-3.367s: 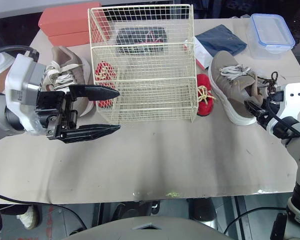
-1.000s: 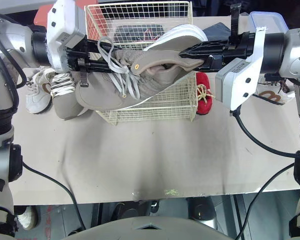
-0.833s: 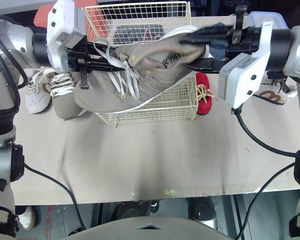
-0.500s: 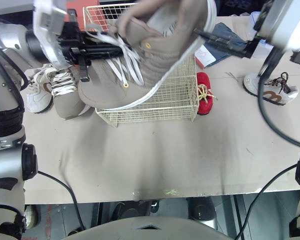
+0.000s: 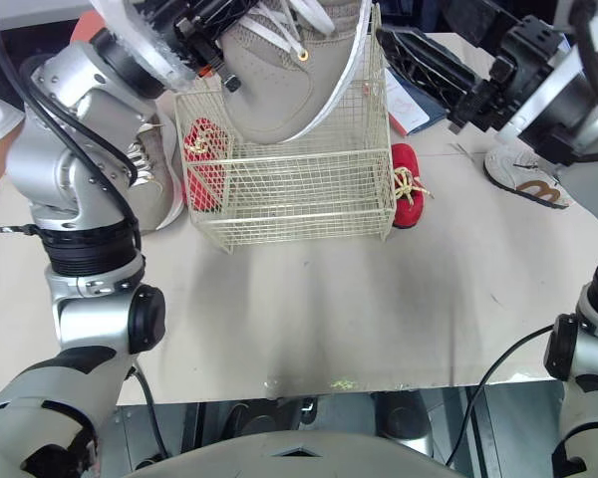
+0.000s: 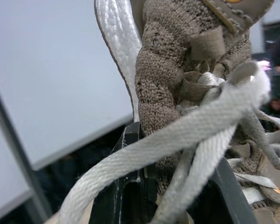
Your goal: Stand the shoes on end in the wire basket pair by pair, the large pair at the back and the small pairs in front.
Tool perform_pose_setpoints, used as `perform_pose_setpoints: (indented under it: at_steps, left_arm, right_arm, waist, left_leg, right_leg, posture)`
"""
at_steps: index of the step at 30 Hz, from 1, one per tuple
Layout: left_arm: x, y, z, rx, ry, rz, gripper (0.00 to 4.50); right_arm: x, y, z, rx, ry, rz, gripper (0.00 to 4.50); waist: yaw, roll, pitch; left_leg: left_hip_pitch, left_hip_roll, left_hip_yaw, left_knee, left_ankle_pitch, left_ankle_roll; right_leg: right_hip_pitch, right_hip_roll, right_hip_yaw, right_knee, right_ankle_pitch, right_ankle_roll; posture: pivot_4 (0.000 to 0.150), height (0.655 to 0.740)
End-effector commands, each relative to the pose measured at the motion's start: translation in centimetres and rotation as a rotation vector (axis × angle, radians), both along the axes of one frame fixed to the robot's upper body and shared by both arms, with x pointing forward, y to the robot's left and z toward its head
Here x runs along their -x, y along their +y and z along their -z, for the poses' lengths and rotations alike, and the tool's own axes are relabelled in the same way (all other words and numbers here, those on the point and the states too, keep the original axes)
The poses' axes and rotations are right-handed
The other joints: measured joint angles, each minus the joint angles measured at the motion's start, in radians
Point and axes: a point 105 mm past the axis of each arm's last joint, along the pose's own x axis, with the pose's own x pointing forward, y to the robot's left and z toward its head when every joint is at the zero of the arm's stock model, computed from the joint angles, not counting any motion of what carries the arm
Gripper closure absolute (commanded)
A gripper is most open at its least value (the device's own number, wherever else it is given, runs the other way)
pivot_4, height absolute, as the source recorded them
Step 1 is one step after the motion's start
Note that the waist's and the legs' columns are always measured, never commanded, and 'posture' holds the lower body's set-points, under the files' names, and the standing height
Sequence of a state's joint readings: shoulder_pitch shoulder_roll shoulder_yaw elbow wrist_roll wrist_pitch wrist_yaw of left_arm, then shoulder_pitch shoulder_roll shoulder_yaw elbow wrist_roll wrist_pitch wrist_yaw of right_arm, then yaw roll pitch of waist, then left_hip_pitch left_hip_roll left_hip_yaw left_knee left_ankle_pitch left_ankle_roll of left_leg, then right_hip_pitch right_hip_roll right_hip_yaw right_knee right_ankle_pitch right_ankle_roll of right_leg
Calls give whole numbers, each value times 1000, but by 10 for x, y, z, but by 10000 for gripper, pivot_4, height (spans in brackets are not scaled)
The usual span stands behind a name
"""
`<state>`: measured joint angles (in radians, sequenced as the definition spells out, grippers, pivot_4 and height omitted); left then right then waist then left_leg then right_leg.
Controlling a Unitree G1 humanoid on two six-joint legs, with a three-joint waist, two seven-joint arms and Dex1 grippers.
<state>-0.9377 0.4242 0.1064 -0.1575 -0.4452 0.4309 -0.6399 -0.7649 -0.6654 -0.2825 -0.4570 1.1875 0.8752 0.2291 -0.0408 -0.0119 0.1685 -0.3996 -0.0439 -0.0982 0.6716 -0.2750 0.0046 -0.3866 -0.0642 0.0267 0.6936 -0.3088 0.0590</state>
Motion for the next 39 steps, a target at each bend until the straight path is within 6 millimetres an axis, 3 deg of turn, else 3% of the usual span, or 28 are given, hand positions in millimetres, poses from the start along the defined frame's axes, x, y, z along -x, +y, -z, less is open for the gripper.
perform_pose_setpoints:
  at_steps: [1,9,16,21,29,34,39]
  left_arm:
    - [17,-7,-14,8,-126,-3,42013]
    - [18,-19,-3,-23,-111,39,42013]
    - [21,-22,1,-32,-93,71,42013]
    - [21,-19,4,-41,-53,90,42013]
    - [30,4,2,-59,0,167,2128]
    - [38,38,4,-127,83,186,965]
    - [56,71,0,-195,201,192,965]
  right_arm:
    - [-4,4,-16,-83,-36,62,0]
    - [-12,20,-32,-134,-65,78,0]
    - [-16,22,-31,-149,-63,89,31489]
    - [-17,21,-26,-118,-71,101,41834]
    - [-16,21,-31,-119,-109,85,42549]
    - [-17,16,-48,-160,-166,81,42549]
    - [-18,9,-80,-231,-302,95,42549]
  waist:
    - [0,0,0]
    - [-1,0,0]
    - [-2,0,0]
    - [-3,0,0]
    - [-4,0,0]
    - [-9,0,0]
    - [-28,0,0]
  left_leg:
    - [0,0,0,0,0,0]
    - [0,-1,0,-1,0,0]
    - [-2,-1,0,-1,0,0]
    - [-3,-1,1,-1,0,0]
    - [-3,-1,2,-2,0,0]
    - [-3,-1,2,-2,0,0]
    - [-5,-1,2,-2,0,0]
  right_leg:
    - [0,0,0,0,0,0]
    - [-2,1,0,1,0,0]
    - [-5,1,1,1,0,0]
    - [-5,1,2,1,0,0]
    - [-7,1,3,2,0,0]
    - [-8,2,3,2,0,0]
    - [-10,2,3,2,0,0]
  posture:
    - [1500,7400]
    - [1500,7400]
    - [1500,7400]
    - [1500,7400]
    - [1500,7400]
    - [1500,7400]
    - [1500,7400]
